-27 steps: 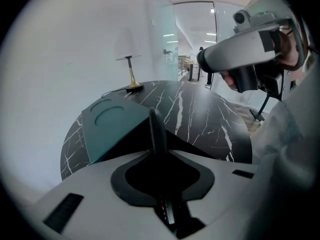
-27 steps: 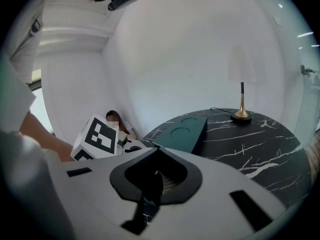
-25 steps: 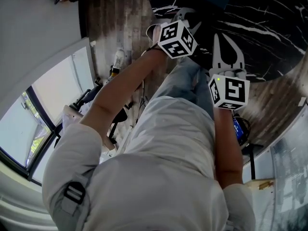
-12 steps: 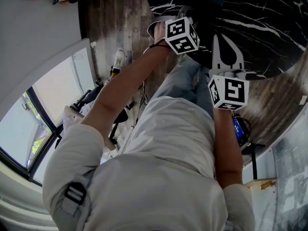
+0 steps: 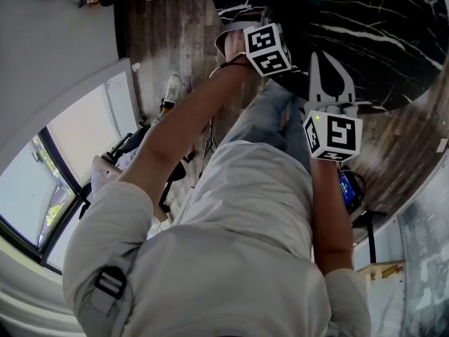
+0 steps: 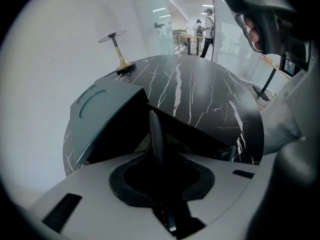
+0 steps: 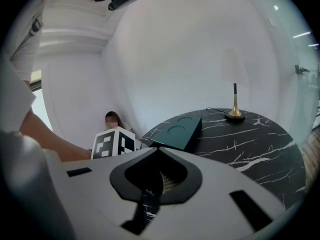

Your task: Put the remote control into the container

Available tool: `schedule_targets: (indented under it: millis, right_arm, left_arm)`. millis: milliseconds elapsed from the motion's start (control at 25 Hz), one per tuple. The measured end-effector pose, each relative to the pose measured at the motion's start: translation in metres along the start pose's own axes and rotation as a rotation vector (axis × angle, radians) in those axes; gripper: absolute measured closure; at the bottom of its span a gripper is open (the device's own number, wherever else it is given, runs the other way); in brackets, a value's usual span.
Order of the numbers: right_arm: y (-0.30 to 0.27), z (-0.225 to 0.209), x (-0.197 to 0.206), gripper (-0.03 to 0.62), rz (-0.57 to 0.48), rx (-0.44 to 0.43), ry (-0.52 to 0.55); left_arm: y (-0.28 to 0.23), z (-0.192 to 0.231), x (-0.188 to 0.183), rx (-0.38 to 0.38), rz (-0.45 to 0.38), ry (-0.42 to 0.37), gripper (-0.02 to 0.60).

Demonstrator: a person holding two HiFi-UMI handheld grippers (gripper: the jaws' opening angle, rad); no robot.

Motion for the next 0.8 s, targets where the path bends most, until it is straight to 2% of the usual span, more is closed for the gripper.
schedule_targets:
  millis: [360,640,800]
  right_arm:
    - [0.008,-0.005,0.0,0.582,-0.008,0.01,-0.005]
    - [0.017,-0.009,-0.006,0.582,-0.025,0.01,0.011]
    - [0.024,-0.008,-0.01,0.582,-0.029,0.006,0.016]
  left_arm:
    - [0.001,-0.004,0.001,0.006,-0.012,0.003,0.48]
    - [0.018,-0.003,-0.006,-0.059,-0.066,-0.011,0.443]
    - [0.038,-0.003,-0.007,-0.087,-0.089,0.011,0.44]
Point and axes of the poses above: the fingertips, and each gripper's own axes: y backward along the fingers, z to its left, x out of its underside, the point moved 6 cm from there along y, backward along the fingers, and after that the axes turned 4 degrees about x, right-handed, at the moved point
